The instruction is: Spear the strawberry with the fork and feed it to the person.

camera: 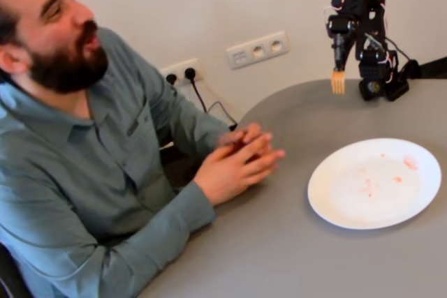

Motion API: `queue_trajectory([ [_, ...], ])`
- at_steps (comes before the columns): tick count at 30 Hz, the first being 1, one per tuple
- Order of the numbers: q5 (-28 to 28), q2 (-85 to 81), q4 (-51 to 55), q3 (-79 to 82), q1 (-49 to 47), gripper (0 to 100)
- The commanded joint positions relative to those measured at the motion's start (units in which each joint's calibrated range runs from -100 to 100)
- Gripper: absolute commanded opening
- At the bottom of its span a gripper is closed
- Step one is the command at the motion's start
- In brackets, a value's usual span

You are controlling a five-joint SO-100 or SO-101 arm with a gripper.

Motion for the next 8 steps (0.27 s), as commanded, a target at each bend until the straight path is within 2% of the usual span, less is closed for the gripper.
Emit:
queue_trajectory([
  [1,-1.2,-1.0,0.3,-0.4,-1.7,1],
  [6,-1.8,-1.2,0.6,-2.8,-7.9,1],
  [8,-1.9,-1.2,5.2,-7.6,-9.8,1],
])
